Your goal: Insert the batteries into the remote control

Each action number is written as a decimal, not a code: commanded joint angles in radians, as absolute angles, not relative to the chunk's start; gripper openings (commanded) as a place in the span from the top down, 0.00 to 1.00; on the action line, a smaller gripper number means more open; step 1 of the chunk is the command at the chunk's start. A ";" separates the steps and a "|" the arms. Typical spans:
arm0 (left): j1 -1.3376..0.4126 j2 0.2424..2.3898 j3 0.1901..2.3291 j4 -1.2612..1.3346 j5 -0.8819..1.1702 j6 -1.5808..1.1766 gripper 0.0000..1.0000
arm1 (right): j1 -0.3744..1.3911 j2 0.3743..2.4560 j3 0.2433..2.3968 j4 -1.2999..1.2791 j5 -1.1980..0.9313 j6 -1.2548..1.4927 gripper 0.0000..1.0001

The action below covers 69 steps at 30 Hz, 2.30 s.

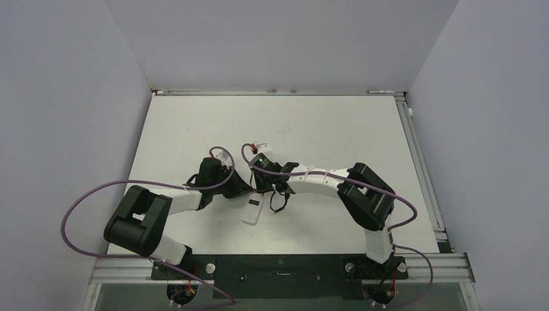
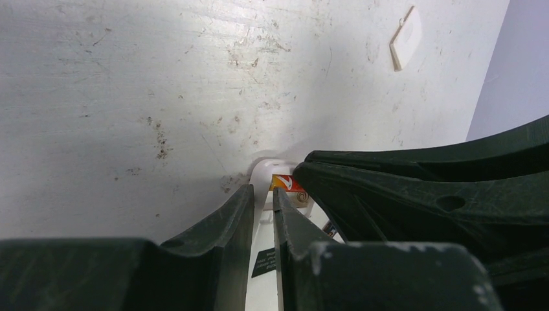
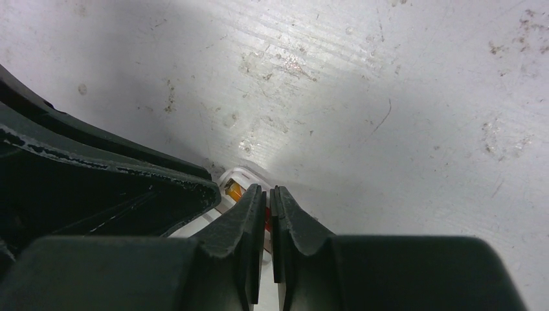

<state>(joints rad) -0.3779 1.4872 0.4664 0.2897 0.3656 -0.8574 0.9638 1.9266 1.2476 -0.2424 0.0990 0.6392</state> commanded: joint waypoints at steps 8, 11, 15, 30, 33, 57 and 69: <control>-0.383 1.457 0.417 0.358 0.401 -0.872 0.86 | 0.973 1.829 1.290 -0.292 0.195 0.647 0.79; -0.385 1.446 0.399 0.366 0.403 -0.882 0.86 | 0.974 1.815 1.268 -0.292 0.197 0.658 0.77; -0.392 1.434 0.383 0.375 0.403 -0.892 0.86 | 0.974 1.806 1.240 -0.286 0.187 0.674 0.76; -0.403 1.378 0.386 0.330 0.368 -0.896 0.76 | 0.973 1.815 1.208 -0.254 0.146 0.693 0.76; -0.402 1.386 0.412 0.319 0.365 -0.885 0.70 | 0.974 1.815 1.205 -0.254 0.142 0.696 0.76; -0.396 1.462 0.453 0.346 0.383 -0.867 0.78 | 0.989 1.803 1.170 -0.246 0.123 0.740 0.82; -0.397 1.474 0.455 0.358 0.391 -0.871 0.82 | 0.992 1.809 1.182 -0.254 0.117 0.749 0.86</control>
